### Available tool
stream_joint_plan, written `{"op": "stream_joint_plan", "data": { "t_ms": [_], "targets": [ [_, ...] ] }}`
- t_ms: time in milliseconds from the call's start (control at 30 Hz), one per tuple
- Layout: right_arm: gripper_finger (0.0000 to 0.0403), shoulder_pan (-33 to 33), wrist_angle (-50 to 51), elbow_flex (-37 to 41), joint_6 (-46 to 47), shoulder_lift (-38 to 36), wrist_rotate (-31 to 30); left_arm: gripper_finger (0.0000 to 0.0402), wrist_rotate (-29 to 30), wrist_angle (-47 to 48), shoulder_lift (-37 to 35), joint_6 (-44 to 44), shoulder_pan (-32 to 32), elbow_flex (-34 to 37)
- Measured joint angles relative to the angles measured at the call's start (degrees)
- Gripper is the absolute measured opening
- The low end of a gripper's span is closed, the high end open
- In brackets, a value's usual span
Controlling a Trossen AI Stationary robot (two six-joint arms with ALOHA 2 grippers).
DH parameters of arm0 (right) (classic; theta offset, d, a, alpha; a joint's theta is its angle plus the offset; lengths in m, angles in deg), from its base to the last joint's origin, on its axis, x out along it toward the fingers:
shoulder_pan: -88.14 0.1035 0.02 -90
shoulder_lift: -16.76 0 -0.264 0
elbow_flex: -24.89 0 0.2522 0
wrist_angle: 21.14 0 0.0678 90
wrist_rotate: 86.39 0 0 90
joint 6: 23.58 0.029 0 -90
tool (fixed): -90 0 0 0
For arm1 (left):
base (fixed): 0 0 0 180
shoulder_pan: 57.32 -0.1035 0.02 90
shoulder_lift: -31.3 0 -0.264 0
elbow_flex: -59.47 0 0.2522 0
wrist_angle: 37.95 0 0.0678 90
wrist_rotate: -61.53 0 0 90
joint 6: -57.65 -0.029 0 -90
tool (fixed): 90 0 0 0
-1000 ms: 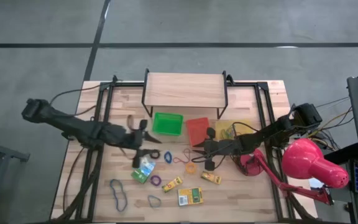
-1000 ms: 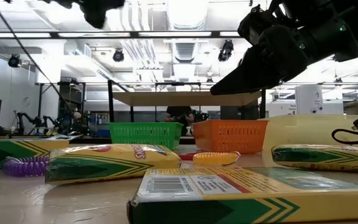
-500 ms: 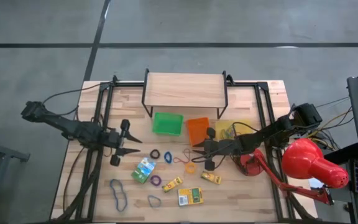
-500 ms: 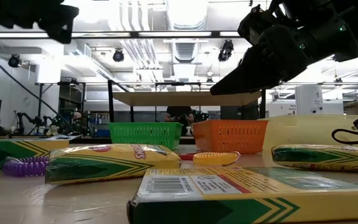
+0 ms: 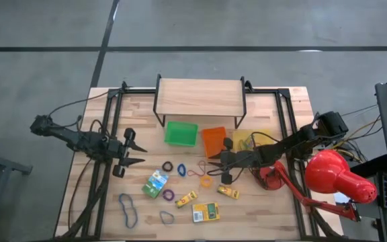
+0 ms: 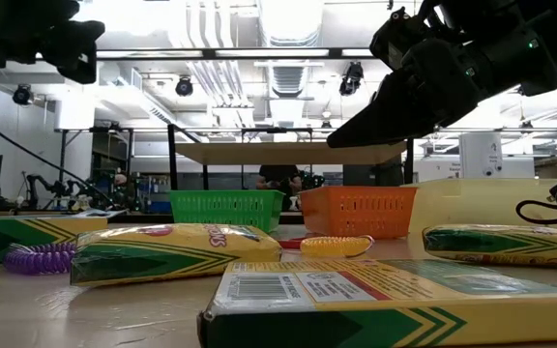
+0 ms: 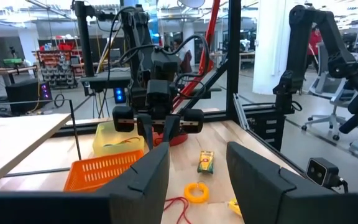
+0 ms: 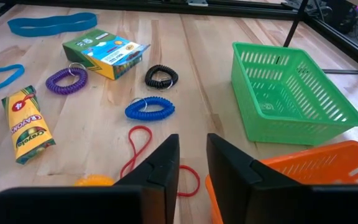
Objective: Pick & Place Office Desk Supplies
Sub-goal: Put the red rubber band into the yellow bin
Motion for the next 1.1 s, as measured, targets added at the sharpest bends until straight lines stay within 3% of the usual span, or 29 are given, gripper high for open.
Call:
{"op": "stream_joint_plan", "data": {
  "t_ms": [1100],
  "targets": [
    [0.0068,0.0,0.0,0.0,0.0,0.0,0.0,0.0164,0.0,3.6,0.0,0.2,0.0,0.1]
  ]
}}
